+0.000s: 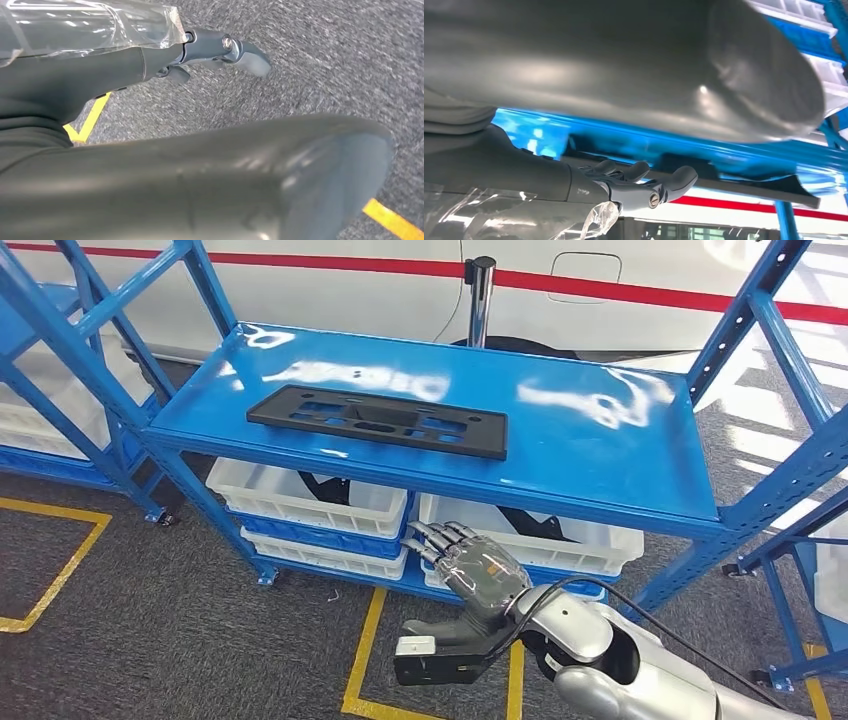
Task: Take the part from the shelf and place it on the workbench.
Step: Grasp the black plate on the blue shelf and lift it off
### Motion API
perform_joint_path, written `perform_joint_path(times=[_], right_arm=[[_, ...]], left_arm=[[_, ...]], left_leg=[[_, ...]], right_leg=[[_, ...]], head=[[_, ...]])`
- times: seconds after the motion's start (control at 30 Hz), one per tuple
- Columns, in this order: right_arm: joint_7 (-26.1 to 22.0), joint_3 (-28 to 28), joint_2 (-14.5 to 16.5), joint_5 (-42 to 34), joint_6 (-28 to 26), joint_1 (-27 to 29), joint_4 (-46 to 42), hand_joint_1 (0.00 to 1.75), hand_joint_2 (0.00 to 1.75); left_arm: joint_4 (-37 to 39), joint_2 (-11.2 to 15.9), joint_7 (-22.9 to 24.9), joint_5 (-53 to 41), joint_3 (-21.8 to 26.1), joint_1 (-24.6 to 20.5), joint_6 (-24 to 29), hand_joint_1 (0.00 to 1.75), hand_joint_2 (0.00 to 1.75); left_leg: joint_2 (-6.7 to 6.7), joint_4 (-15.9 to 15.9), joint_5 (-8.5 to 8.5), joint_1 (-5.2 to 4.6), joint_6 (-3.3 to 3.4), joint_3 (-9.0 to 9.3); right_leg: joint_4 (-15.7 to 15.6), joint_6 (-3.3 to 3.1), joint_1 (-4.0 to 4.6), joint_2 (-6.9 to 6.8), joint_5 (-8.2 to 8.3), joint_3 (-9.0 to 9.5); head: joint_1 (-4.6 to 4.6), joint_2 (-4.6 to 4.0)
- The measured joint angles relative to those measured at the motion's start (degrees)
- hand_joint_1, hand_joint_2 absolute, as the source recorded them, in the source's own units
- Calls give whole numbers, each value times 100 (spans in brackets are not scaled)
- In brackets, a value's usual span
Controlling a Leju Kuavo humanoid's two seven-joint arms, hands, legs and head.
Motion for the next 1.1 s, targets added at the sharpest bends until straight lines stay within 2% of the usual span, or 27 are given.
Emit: perform_joint_path(times=[0.03,0.1,0.17,0.2,0.23,0.27,0.3,0.37,0.4,0.43,0.57,0.6,0.63,0.7,0.73,0.77,0.8,0.87,0.9,0.93,1.0,1.07,1.1], right_arm=[[-1,-2,0,-7,-1,-1,2,0,0],[2,-5,-4,-26,-4,-11,8,0,0],[10,-4,-10,-39,-6,-14,18,0,0],[12,-1,-13,-40,-8,-7,24,0,0],[16,3,-13,-42,-10,4,32,0,0],[23,5,-13,-44,-15,12,40,0,0],[33,5,-14,-44,-21,17,46,0,0],[55,2,-16,-27,-38,18,56,0,0],[64,1,-16,-5,-50,19,60,0,0],[72,0,-16,27,-64,27,64,0,0],[97,-2,-15,235,-144,62,69,0,0],[101,-4,-15,311,-172,67,69,0,0],[104,-6,-16,400,-209,83,70,0,0],[132,-9,-18,607,-309,144,75,0,0],[154,-11,-17,732,-376,184,81,0,0],[174,-14,-16,850,-441,217,87,0,0],[188,-19,-15,951,-501,244,92,0,0],[195,-47,-15,1072,-576,272,96,0,87],[196,-71,-15,1101,-597,280,97,0,131],[196,-96,-16,1121,-611,286,97,0,175],[197,-138,-17,1140,-622,308,98,0,175],[197,-181,-18,1148,-627,337,98,0,175],[197,-207,-19,1150,-632,346,98,0,175]], left_arm=[[0,-1,-3,1,-4,6,-8,0,0],[0,0,-17,3,-11,9,-20,0,0],[0,2,-31,7,-17,0,-41,0,0],[0,3,-33,9,-20,-4,-55,0,0],[0,3,-34,12,-22,-2,-67,0,0],[0,2,-34,14,-25,1,-75,0,0],[0,2,-34,16,-26,4,-77,0,0],[0,2,-34,26,-27,7,-73,0,0],[0,3,-33,35,-27,6,-71,0,0],[0,4,-33,46,-28,5,-69,0,0],[0,4,-32,75,-41,21,-61,0,0],[0,3,-32,77,-48,20,-56,0,0],[0,2,-32,79,-54,16,-49,0,0],[0,3,-32,91,-61,14,-32,0,0],[0,3,-32,97,-63,18,-23,0,0],[0,2,-32,102,-66,21,-17,0,0],[0,2,-32,102,-69,20,-12,0,0],[0,3,-32,100,-79,11,-7,0,0],[0,4,-32,99,-87,4,-4,0,0],[0,6,-32,99,-97,1,-3,0,0],[0,9,-33,99,-116,3,-1,0,0],[0,9,-34,98,-132,8,-1,0,0],[0,9,-34,97,-140,6,-2,0,0]], left_leg=[[-51,-14,14,10,33,2],[-139,-56,48,37,105,26],[-213,-70,55,41,156,40],[-250,-69,53,34,173,41],[-292,-67,50,28,179,44],[-333,-65,46,25,181,49],[-371,-63,42,26,178,59],[-432,-47,18,24,146,81],[-453,-29,1,16,120,80],[-466,-17,-12,7,92,72],[-438,50,-74,14,-11,32],[-394,209,-171,22,-44,-33],[-341,506,-328,31,-78,-164],[-273,1339,-679,50,-132,-562],[-262,1656,-769,57,-145,-728],[-257,1758,-751,59,-146,-797],[-254,1615,-628,60,-136,-746],[-227,787,-239,48,-86,-364],[-211,392,-92,27,-53,-174],[-196,125,-10,5,-22,-46],[-197,8,-3,-38,29,7],[-208,-36,5,-26,86,41],[-211,-66,13,-13,121,67]], right_leg=[[4,33,-11,-7,-20,6],[249,77,-30,145,-199,-86],[984,87,-34,367,-561,-436],[1391,90,-32,412,-710,-648],[1666,95,-31,430,-768,-805],[1720,97,-31,434,-710,-864],[1520,96,-33,434,-539,-799],[706,87,-42,459,-105,-454],[356,70,-46,480,37,-304],[150,48,-44,500,99,-220],[57,-86,-30,488,113,-194],[50,-117,-40,473,115,-184],[47,-139,-48,459,113,-172],[47,-164,-43,443,98,-158],[48,-169,-42,441,93,-152],[48,-171,-42,439,86,-144],[48,-169,-41,439,78,-133],[47,-150,-40,436,54,-95],[46,-130,-29,433,37,-79],[45,-108,-22,430,23,-67],[29,-53,-13,425,4,-53],[39,10,-21,424,-35,-40],[156,37,-21,428,-115,-83]], head=[[1,0],[10,0],[24,0],[27,0],[28,0],[28,0],[28,0],[29,0],[28,0],[26,0],[12,0],[3,0],[-7,0],[-19,0],[-20,0],[-20,0],[-20,0],[-20,0],[-19,0],[-19,0],[-18,0],[-16,0],[-14,0]])
